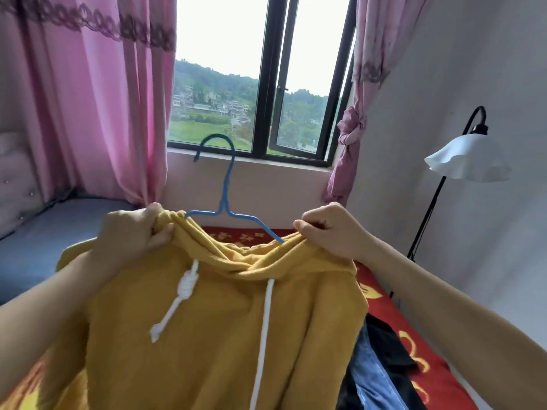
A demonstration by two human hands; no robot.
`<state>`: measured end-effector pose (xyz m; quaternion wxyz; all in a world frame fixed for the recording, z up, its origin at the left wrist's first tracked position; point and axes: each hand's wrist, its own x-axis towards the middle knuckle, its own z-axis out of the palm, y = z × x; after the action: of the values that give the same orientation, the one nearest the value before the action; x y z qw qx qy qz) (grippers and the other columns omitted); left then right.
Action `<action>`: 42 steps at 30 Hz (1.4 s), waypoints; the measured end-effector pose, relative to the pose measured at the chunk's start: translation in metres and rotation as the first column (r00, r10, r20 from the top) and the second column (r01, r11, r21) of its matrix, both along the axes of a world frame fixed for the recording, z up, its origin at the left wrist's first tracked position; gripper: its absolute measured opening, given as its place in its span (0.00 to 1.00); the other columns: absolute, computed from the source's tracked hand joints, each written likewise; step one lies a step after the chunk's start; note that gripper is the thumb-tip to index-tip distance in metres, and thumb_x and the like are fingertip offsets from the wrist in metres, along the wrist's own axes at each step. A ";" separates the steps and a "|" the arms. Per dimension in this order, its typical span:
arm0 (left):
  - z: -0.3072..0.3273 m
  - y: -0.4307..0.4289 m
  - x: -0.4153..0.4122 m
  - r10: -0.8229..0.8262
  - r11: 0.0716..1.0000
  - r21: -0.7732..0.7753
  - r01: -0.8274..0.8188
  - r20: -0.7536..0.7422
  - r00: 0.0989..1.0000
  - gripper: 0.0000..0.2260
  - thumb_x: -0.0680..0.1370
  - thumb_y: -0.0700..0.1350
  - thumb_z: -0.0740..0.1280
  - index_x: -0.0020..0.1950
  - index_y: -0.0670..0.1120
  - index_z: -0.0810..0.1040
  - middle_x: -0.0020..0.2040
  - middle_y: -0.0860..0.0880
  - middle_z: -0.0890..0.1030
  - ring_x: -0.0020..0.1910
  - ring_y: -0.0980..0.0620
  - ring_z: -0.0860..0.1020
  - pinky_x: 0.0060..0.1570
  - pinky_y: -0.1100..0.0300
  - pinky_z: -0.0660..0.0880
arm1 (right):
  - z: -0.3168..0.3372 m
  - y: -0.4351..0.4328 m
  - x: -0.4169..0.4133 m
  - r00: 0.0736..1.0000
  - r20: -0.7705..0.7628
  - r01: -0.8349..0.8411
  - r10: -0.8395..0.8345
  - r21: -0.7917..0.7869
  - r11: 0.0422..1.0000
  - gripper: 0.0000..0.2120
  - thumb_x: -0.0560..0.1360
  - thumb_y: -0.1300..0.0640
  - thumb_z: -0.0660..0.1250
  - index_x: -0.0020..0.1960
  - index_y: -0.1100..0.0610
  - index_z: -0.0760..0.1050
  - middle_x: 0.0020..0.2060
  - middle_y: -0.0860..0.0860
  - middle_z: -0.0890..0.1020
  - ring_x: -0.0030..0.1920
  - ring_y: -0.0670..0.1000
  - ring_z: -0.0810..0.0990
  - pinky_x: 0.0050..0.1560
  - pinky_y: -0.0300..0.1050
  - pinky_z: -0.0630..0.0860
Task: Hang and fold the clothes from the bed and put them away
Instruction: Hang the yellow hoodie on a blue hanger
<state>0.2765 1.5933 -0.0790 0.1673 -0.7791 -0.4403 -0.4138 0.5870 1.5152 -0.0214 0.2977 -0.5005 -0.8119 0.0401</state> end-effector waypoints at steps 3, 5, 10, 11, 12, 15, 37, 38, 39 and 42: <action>-0.003 -0.014 0.034 -0.071 0.995 0.070 0.074 -0.055 0.996 0.26 0.80 0.64 0.43 0.37 0.44 0.65 0.22 0.44 0.72 0.17 0.43 0.72 0.17 0.58 0.66 | 0.001 0.011 -0.024 0.997 0.032 0.063 -0.067 0.110 0.992 0.11 0.77 0.54 0.64 0.37 0.55 0.77 0.28 0.47 0.77 0.29 0.44 0.74 0.40 0.42 0.74; -0.005 -0.015 0.035 -0.020 0.998 0.068 0.018 0.030 0.999 0.33 0.79 0.65 0.42 0.34 0.40 0.68 0.21 0.45 0.71 0.18 0.42 0.72 0.20 0.57 0.66 | 0.005 0.016 -0.029 0.994 -0.029 0.106 -0.103 0.103 0.989 0.09 0.77 0.51 0.64 0.49 0.55 0.80 0.35 0.51 0.82 0.36 0.51 0.79 0.46 0.47 0.77; -0.008 -0.015 0.026 0.019 0.999 0.038 -0.027 0.201 0.979 0.17 0.74 0.61 0.50 0.34 0.49 0.62 0.23 0.56 0.61 0.23 0.44 0.69 0.30 0.58 0.62 | 0.025 0.021 -0.029 0.907 0.421 0.071 0.002 -0.157 0.985 0.11 0.78 0.49 0.63 0.44 0.57 0.77 0.33 0.45 0.73 0.35 0.48 0.71 0.42 0.43 0.72; -0.005 -0.016 0.025 -0.001 0.999 0.049 -0.008 0.175 0.985 0.16 0.74 0.60 0.50 0.33 0.51 0.60 0.24 0.58 0.59 0.22 0.46 0.67 0.29 0.59 0.61 | 0.029 0.024 -0.029 0.902 0.431 0.074 0.024 -0.208 0.975 0.11 0.79 0.51 0.62 0.43 0.57 0.75 0.34 0.46 0.73 0.36 0.48 0.71 0.42 0.43 0.71; -0.003 -0.018 0.021 -0.010 0.999 0.048 0.003 0.147 0.989 0.16 0.75 0.60 0.51 0.32 0.51 0.60 0.24 0.59 0.59 0.21 0.46 0.67 0.29 0.60 0.60 | 0.034 0.026 -0.028 0.897 0.441 0.076 0.034 -0.230 0.970 0.11 0.79 0.52 0.61 0.43 0.57 0.74 0.36 0.47 0.73 0.37 0.48 0.70 0.43 0.43 0.69; 0.003 -0.016 -0.007 0.010 1.000 -0.008 -0.010 0.091 0.996 0.24 0.73 0.64 0.50 0.33 0.45 0.67 0.24 0.50 0.69 0.24 0.42 0.73 0.27 0.56 0.66 | 0.049 0.036 -0.016 0.839 0.543 0.099 -0.014 -0.127 0.987 0.13 0.79 0.50 0.60 0.49 0.58 0.78 0.45 0.48 0.73 0.46 0.47 0.67 0.49 0.44 0.63; 0.026 -0.231 -0.156 0.680 0.716 0.269 -0.644 -0.059 0.731 0.34 0.80 0.62 0.45 0.37 0.37 0.77 0.28 0.42 0.76 0.21 0.43 0.76 0.19 0.59 0.68 | 0.040 0.033 -0.207 0.796 -0.198 -0.604 0.572 -0.198 0.772 0.14 0.76 0.64 0.64 0.33 0.55 0.70 0.22 0.44 0.67 0.24 0.44 0.64 0.26 0.37 0.65; 0.022 -0.259 -0.161 0.750 0.645 0.295 -0.705 -0.066 0.658 0.34 0.81 0.61 0.45 0.36 0.37 0.77 0.29 0.42 0.77 0.21 0.43 0.76 0.18 0.58 0.68 | 0.038 0.020 -0.223 0.739 -0.214 -0.673 0.639 -0.240 0.699 0.12 0.76 0.64 0.64 0.34 0.56 0.71 0.22 0.44 0.68 0.23 0.45 0.65 0.26 0.37 0.66; 0.020 -0.280 -0.162 0.788 0.598 0.314 -0.737 -0.067 0.612 0.34 0.81 0.60 0.46 0.36 0.37 0.77 0.29 0.42 0.77 0.21 0.44 0.76 0.18 0.58 0.68 | 0.036 0.010 -0.233 0.694 -0.216 -0.718 0.686 -0.271 0.641 0.12 0.76 0.63 0.64 0.35 0.56 0.72 0.21 0.44 0.68 0.23 0.44 0.65 0.27 0.37 0.67; 0.015 -0.360 -0.159 0.874 0.476 0.316 -0.821 -0.071 0.480 0.28 0.81 0.59 0.47 0.38 0.40 0.74 0.29 0.42 0.77 0.21 0.44 0.75 0.18 0.58 0.67 | 0.029 -0.027 -0.266 0.516 -0.258 -0.838 0.817 -0.349 0.419 0.11 0.77 0.62 0.64 0.35 0.56 0.73 0.18 0.44 0.67 0.21 0.43 0.64 0.25 0.35 0.65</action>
<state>0.1173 1.2331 -0.0644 0.4911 -0.4708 -0.6942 -0.2353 0.3205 1.4879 0.0081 0.1398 -0.0874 -0.9135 0.3718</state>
